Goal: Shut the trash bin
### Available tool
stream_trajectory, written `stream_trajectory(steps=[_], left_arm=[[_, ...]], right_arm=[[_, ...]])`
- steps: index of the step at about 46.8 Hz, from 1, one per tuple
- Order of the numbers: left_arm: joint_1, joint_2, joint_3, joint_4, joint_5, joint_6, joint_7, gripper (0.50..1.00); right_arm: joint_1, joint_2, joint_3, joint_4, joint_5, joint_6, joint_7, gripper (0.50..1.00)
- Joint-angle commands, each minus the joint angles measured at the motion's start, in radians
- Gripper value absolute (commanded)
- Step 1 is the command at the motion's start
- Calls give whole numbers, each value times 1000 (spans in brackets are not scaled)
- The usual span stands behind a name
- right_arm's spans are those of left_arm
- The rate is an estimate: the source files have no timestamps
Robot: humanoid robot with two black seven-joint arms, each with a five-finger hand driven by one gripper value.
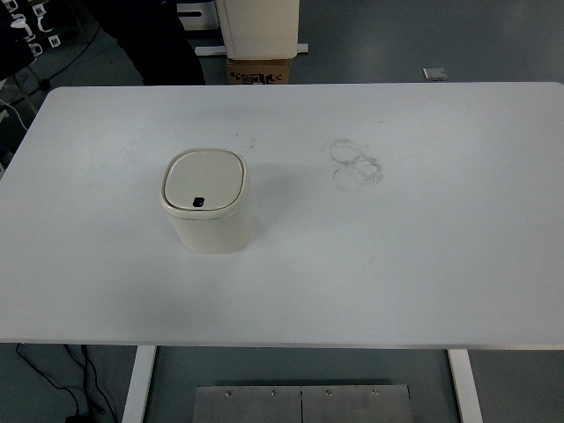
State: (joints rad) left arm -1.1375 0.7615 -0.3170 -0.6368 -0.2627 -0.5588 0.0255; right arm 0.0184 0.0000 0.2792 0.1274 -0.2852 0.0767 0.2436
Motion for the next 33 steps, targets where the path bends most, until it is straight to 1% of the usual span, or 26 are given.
stream_trajectory(steps=[1, 11, 18, 26, 33], left_arm=[[31, -1, -20, 23, -30, 17, -18, 1000], [100, -4, -71, 103, -110, 16, -73, 1000], [160, -11, -111, 121, -153, 13, -76, 1000], [200, -16, -192, 134, -200, 17, -76, 1000], [225, -62, -240, 175, -213, 23, -76, 1000]], right_arm=[[0, 0, 0, 0, 0, 0, -1, 991], [0, 0, 0, 0, 0, 0, 0, 991], [0, 0, 0, 0, 0, 0, 0, 991], [0, 0, 0, 0, 1, 0, -1, 991], [0, 0, 0, 0, 0, 0, -1, 991]])
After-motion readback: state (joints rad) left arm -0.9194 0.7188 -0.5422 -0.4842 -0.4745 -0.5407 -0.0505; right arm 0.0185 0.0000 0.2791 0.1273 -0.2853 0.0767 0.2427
